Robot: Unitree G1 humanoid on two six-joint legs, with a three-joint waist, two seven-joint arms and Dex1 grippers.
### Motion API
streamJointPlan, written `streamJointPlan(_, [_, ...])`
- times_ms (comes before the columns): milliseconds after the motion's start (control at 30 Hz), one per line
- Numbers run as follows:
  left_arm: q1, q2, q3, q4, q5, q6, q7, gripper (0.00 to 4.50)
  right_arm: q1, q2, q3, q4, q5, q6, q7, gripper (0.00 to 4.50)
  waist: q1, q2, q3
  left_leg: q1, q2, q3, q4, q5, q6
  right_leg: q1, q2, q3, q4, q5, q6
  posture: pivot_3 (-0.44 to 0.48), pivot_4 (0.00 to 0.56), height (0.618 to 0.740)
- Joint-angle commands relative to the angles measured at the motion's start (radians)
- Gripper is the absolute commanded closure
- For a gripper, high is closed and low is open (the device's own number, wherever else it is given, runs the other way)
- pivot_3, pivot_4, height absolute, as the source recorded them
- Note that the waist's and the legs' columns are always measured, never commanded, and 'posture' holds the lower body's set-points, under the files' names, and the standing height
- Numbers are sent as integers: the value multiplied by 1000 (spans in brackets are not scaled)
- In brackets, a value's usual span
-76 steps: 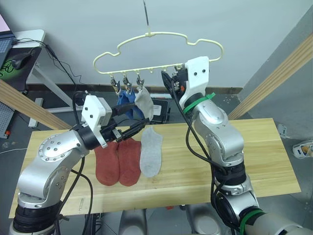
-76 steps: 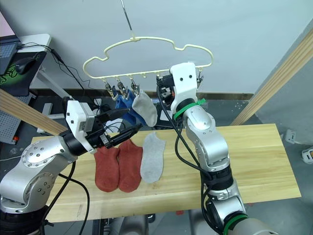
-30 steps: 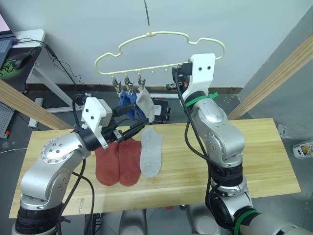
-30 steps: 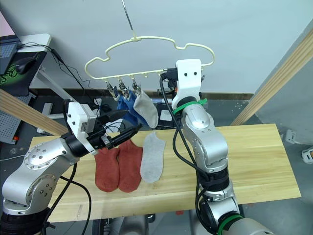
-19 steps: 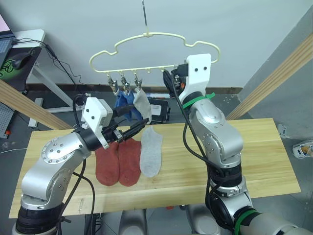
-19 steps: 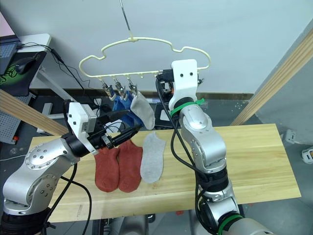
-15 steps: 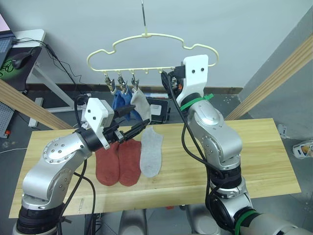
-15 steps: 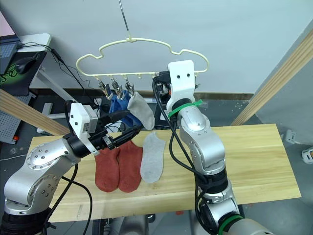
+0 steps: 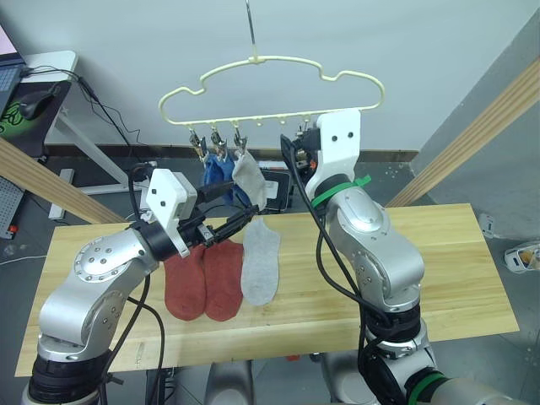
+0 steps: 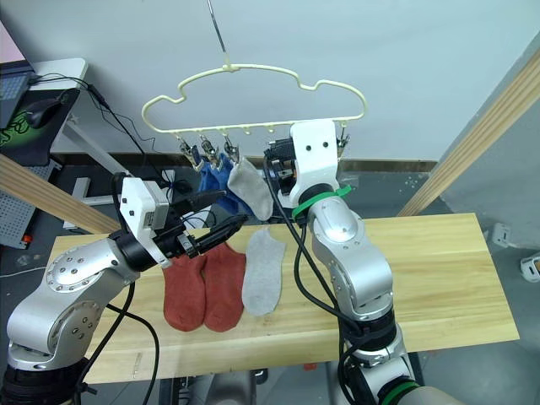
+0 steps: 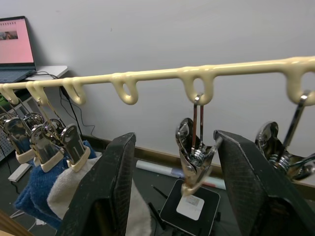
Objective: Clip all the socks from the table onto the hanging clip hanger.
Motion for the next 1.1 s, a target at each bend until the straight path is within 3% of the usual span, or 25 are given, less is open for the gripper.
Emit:
streamJointPlan(33, [-2,-7,1,-18,-1,-15,-6,1059,10,15,9,-66,-15,3,-16,1886,0,0,0,0,0,0,0,0,0,0,0,0,0,0,0,-134,380,740])
streamJointPlan(1100, [9,-11,7,-11,0,-19,-19,1059,4,74,52,-69,8,1,-37,1886,-2,0,0,0,0,0,0,0,0,0,0,0,0,0,0,-131,374,740])
